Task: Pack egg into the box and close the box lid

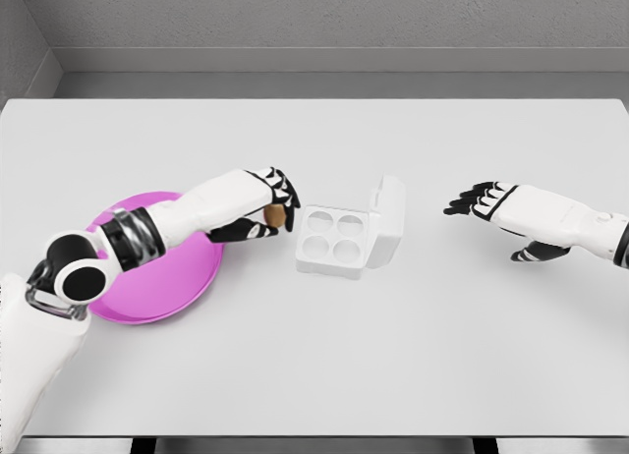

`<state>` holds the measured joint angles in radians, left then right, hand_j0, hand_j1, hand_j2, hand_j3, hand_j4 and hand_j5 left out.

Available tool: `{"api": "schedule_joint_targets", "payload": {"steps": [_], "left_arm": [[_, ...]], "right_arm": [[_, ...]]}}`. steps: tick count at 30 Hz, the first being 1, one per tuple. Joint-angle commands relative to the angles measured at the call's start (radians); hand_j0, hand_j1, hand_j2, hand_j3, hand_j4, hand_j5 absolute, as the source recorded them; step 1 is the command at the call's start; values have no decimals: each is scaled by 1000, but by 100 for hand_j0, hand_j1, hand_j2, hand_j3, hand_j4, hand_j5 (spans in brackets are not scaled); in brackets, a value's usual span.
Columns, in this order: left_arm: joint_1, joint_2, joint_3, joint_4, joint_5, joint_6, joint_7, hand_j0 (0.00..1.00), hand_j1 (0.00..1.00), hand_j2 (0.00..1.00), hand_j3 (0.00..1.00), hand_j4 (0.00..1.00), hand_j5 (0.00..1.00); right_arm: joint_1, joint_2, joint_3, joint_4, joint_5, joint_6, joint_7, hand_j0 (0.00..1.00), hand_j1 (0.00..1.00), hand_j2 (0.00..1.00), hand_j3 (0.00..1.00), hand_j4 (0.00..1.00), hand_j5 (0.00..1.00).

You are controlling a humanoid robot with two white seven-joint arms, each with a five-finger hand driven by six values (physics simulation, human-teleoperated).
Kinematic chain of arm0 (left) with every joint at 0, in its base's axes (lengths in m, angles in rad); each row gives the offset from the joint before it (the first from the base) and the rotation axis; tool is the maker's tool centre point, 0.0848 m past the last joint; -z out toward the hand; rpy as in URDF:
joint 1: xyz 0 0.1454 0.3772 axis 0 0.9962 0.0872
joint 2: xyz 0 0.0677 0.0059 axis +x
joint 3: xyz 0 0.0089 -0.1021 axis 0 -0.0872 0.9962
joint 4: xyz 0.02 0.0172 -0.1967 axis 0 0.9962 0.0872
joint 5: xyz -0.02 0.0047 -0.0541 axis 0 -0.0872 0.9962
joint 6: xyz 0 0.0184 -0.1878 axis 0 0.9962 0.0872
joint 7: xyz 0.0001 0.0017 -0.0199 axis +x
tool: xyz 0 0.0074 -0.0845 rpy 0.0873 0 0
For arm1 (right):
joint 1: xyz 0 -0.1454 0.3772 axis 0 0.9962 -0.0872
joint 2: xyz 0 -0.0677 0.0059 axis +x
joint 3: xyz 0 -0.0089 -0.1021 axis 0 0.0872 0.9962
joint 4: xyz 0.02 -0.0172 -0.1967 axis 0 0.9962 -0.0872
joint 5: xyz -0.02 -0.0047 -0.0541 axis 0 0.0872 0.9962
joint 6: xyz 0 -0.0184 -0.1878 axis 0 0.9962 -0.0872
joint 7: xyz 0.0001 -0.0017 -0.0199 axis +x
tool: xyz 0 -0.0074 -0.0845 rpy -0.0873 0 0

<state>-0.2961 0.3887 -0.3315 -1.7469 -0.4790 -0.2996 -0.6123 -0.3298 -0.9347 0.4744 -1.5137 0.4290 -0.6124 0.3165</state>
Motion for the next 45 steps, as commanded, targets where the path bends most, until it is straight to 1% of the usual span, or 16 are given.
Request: {"api": "schedule_joint_targets", "payload": {"steps": [1,5,9,12,15,17,22,25,31,37,40,42,45], "left_arm": [[0,-21,-4,6,-1,2,1,34,34,34,34,34,34],[0,-65,-6,7,-36,2,1,34,34,34,34,34,34],[-2,-85,-14,14,-41,2,1,34,34,34,34,34,34],[-20,-108,-30,43,-47,2,1,34,34,34,34,34,34],[-26,-131,-41,56,-67,2,1,34,34,34,34,34,34],[-28,-137,-52,58,-72,2,1,34,34,34,34,34,34],[-29,-152,-54,69,-79,2,1,34,34,34,34,34,34],[-46,-165,-57,89,-79,2,1,34,34,34,34,34,34],[-54,-174,-57,115,-79,0,1,34,34,34,34,34,34],[-77,-194,-63,170,-79,-3,1,34,34,34,34,34,34],[-77,-197,-63,170,-81,-4,1,34,34,34,34,34,34],[-77,-215,-63,170,-101,-6,1,36,36,36,36,36,36],[-75,-217,-63,168,-104,-7,1,46,46,46,46,46,46]], "right_arm": [[0,-4,0,0,-6,2,0,100,100,100,100,100,100],[0,-4,0,0,-7,2,0,100,100,100,100,100,100],[0,-4,0,0,-7,2,0,100,100,100,100,100,100],[0,-4,0,0,-6,2,0,100,100,100,100,100,100],[0,-4,0,0,-6,2,0,100,100,100,100,100,100],[0,-4,0,0,-6,2,0,100,100,100,100,100,100],[0,-4,0,0,-6,2,0,100,100,100,100,100,100],[0,-4,0,1,-6,2,0,100,100,100,100,100,100],[0,-4,0,0,-6,2,0,100,100,100,100,100,100],[0,-4,0,0,-6,2,0,100,100,100,100,100,100],[0,-4,0,0,-6,2,0,100,100,100,100,100,100],[0,-4,0,0,-6,2,0,100,100,100,100,100,100],[0,-4,0,0,-6,2,0,100,100,100,100,100,100]]}}
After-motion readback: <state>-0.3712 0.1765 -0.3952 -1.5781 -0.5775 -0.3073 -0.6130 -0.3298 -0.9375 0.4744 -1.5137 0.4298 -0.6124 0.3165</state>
